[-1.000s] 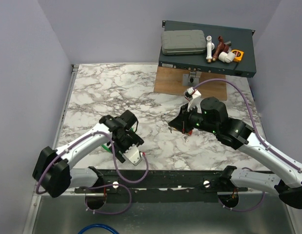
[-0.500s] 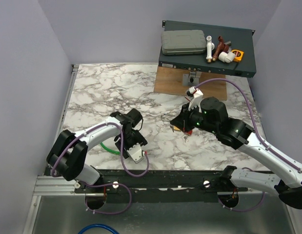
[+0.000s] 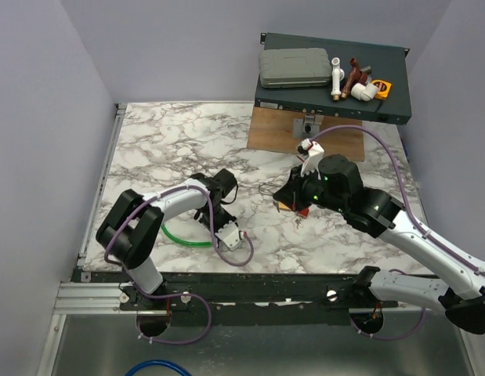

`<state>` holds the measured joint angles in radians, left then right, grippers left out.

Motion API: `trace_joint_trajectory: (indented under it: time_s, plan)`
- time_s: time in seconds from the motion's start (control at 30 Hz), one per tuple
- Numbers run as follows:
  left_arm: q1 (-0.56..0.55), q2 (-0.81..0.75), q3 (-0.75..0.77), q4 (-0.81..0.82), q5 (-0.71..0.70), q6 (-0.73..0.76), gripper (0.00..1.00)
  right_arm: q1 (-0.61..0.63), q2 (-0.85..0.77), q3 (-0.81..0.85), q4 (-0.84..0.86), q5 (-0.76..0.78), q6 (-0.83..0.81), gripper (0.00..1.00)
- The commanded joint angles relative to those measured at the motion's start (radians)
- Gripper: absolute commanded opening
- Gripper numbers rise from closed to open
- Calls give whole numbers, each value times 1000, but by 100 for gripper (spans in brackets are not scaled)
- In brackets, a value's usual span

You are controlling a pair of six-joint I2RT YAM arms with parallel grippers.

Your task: Unlock with the key

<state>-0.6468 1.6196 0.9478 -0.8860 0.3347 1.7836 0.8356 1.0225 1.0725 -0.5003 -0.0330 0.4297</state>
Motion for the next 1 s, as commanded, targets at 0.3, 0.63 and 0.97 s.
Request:
trace_joint_trajectory:
  time_s: [0.3,0.63,0.97]
  plan:
    - [124,139,247,79,15,-649,8,-22,19,30,-12,7,-3,1]
    - [101,96,204,62,47,-804,30,-25,26,34,-17,-4,-2,1]
    - [93,93,131,212,18,-950,50,-26,21,70,-56,22,0,1]
